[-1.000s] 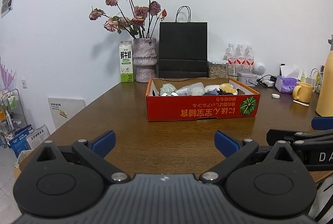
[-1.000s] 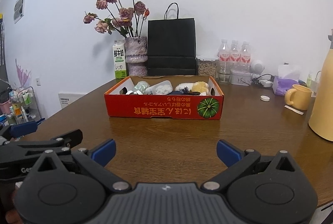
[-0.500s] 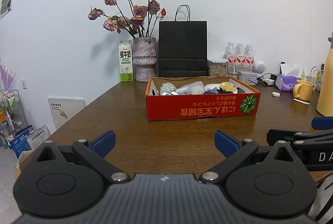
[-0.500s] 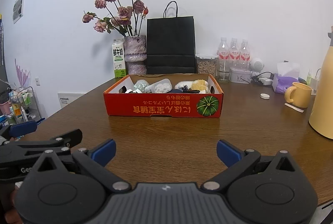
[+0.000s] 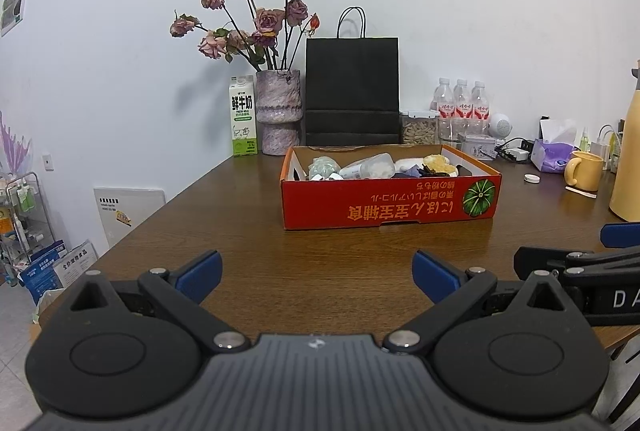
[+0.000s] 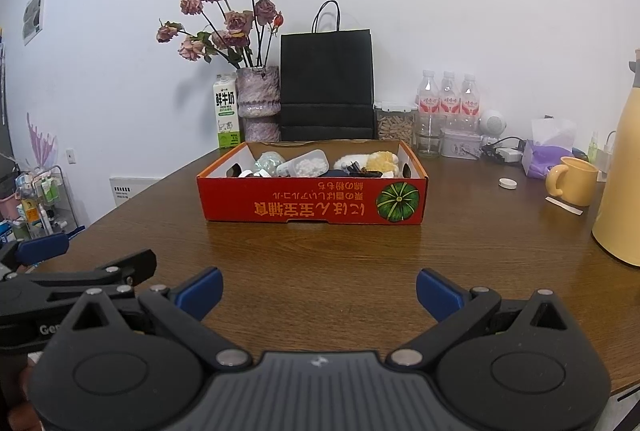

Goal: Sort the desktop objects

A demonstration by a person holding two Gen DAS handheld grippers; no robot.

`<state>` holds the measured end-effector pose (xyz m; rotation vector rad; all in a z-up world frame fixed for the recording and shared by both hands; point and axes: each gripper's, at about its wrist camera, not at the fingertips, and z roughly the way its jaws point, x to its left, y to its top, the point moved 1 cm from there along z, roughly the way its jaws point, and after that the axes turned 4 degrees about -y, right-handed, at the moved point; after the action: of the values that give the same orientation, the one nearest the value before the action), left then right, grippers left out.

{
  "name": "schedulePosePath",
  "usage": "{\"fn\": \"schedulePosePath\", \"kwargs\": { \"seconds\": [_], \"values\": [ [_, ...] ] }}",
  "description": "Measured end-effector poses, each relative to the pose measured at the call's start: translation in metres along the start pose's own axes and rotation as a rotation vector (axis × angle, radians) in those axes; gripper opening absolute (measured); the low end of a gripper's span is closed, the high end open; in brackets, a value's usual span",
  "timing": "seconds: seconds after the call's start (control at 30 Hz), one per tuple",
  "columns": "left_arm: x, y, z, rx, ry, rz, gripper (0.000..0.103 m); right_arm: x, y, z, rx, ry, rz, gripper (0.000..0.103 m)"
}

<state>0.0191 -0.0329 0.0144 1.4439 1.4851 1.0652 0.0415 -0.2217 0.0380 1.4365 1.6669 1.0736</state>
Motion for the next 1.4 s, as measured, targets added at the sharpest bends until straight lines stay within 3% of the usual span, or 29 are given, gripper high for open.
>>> {"fn": "schedulePosePath", "kwargs": {
  "seconds": [1.4],
  "values": [
    [0.0025, -0.0016, -0.0024, -0.003, 0.006, 0.004, 0.103, -0.0027, -0.0037, 0.0007, -0.002, -0.006, -0.002, 0.103]
  ]
}}
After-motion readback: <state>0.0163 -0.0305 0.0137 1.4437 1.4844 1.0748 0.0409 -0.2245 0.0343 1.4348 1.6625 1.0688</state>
